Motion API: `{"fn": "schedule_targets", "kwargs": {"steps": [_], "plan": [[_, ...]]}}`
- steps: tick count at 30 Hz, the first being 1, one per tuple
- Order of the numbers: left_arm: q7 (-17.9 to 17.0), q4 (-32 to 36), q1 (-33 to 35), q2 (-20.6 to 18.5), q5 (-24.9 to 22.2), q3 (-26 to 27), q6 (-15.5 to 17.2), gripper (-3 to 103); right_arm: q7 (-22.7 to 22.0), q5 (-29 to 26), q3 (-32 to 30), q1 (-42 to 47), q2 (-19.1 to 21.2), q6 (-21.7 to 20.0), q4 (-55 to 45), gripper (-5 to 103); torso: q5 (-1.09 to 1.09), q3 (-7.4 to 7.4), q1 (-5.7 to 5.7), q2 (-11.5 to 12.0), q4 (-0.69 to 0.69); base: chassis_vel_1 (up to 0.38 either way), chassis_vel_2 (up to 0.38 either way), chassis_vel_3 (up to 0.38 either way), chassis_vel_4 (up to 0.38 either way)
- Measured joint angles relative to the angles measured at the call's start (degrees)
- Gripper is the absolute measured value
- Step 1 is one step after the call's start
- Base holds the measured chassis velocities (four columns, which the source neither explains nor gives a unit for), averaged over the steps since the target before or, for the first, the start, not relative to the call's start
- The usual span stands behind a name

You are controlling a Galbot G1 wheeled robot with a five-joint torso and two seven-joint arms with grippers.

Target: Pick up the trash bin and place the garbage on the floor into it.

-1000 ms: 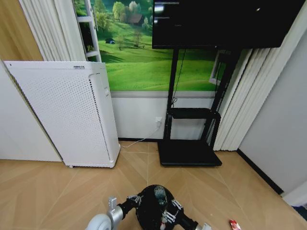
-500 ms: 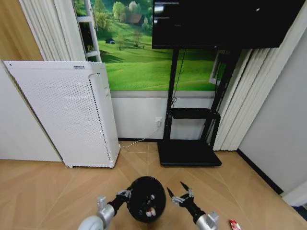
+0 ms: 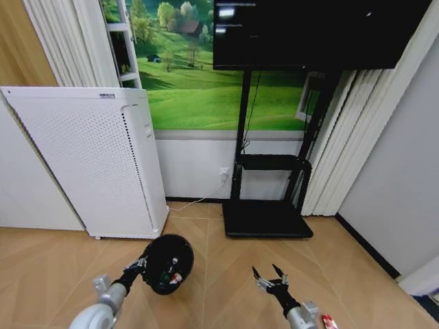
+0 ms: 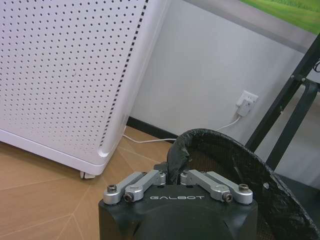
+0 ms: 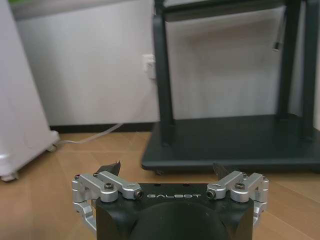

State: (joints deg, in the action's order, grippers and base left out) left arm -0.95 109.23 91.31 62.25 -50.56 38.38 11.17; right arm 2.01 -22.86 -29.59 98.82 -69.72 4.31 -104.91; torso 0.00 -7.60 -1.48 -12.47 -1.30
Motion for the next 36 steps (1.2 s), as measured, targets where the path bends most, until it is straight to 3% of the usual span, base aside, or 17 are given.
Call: {"fn": "schedule_targets", "kwargs": {"steps": [5,8,13,23,36], "plan": [[0.0,0.3,0.2,0.5,-0.1,0.2,0.0,7,-4.0,1.8,-0.5,-1.2,-1.1,-1.7,6.2,100,0.02,-0.01,0.00,0.0,-0.01,-0.199,-0.203,0.188,0.192],[-0.1,1.2,0.9,1.2,0.0,0.2,0.1,7,-6.0,2.3,-0.7,-5.4,-1.0,-3.2,15.1,100,0.01,-0.01,0.00,0.0,-0.02,-0.085,-0.070,0.065,0.081],[0.2,1.5,2.3,2.0,0.4,0.9,0.1,7,-6.3,2.3,-2.1,-9.4,0.0,-5.7,23.6,100,0.00,0.00,0.00,0.0,0.02,0.016,0.037,-0.027,-0.025],[0.6,1.3,2.0,2.5,1.1,-1.1,-0.1,7,-2.5,2.5,-6.4,-14.0,2.5,-5.0,42.3,100,-0.01,-0.01,0.00,0.0,-0.01,0.010,0.007,-0.008,-0.009],[-1.1,2.1,1.0,1.9,1.0,-3.4,0.1,7,2.1,1.5,-5.5,-18.3,5.1,-3.6,53.3,100,0.00,0.00,0.00,0.0,-0.01,0.000,0.000,0.000,0.000]]}}
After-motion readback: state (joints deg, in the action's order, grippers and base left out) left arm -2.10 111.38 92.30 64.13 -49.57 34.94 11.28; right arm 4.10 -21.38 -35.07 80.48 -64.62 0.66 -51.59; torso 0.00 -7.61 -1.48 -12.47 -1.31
